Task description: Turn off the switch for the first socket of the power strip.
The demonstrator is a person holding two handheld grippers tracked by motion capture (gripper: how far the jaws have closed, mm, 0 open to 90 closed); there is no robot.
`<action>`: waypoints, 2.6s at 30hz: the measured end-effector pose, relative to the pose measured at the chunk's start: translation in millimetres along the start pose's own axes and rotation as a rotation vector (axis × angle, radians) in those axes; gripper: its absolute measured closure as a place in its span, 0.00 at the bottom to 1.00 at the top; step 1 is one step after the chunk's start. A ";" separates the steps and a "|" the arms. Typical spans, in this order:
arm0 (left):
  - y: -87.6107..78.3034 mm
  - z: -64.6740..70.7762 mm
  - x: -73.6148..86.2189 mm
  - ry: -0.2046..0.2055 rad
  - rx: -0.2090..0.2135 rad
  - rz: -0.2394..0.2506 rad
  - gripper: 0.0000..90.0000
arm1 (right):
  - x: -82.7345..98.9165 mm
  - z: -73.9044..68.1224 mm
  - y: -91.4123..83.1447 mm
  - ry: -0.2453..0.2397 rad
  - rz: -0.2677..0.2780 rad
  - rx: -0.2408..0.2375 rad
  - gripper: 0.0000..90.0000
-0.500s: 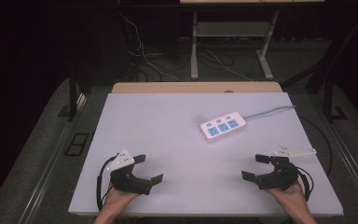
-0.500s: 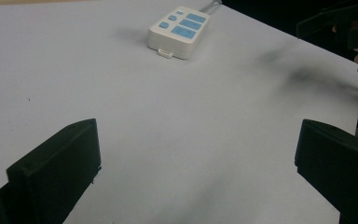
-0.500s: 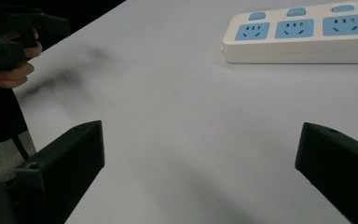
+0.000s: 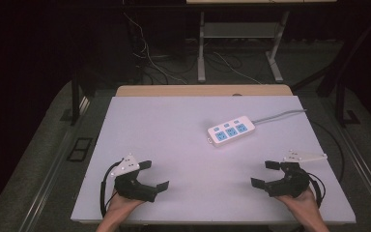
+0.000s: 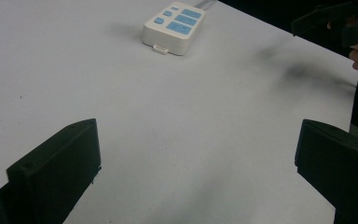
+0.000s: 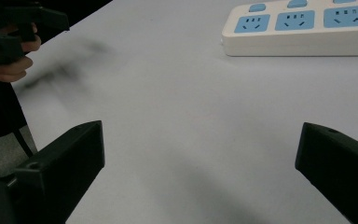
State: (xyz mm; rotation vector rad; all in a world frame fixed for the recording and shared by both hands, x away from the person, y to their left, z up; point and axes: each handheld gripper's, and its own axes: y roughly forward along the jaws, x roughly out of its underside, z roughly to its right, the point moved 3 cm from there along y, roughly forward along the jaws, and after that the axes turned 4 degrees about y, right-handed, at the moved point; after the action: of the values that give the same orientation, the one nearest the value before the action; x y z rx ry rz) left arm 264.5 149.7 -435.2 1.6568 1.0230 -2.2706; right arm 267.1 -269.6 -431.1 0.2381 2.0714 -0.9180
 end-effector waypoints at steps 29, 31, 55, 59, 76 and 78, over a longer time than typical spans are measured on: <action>0.2 0.2 2.1 -0.016 0.006 -0.006 0.00 | -11.0 10.0 0.9 0.011 -0.092 0.017 0.01; 0.6 0.0 2.6 -0.014 0.006 -0.009 0.00 | -14.5 9.7 1.6 0.008 -0.093 0.015 0.01; 0.0 -1.1 3.1 -0.020 -0.001 -0.007 0.00 | -58.1 13.6 8.7 -0.040 -0.117 0.013 0.01; 0.0 -1.1 3.1 -0.021 0.000 -0.007 0.00 | -64.5 14.8 11.4 -0.044 -0.127 0.014 0.01; -0.6 -2.3 3.1 -0.025 -0.004 -0.004 0.00 | -93.7 19.6 28.3 -0.066 -0.151 0.016 0.01; -0.7 -2.4 3.1 -0.025 -0.003 -0.004 0.00 | -95.3 20.3 29.0 -0.066 -0.151 0.016 0.01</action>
State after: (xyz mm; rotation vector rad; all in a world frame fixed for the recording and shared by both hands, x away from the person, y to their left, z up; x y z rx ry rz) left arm 264.9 152.4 -438.0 1.6226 1.0244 -2.2855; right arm 353.3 -248.6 -381.6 0.0591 2.0431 -1.0195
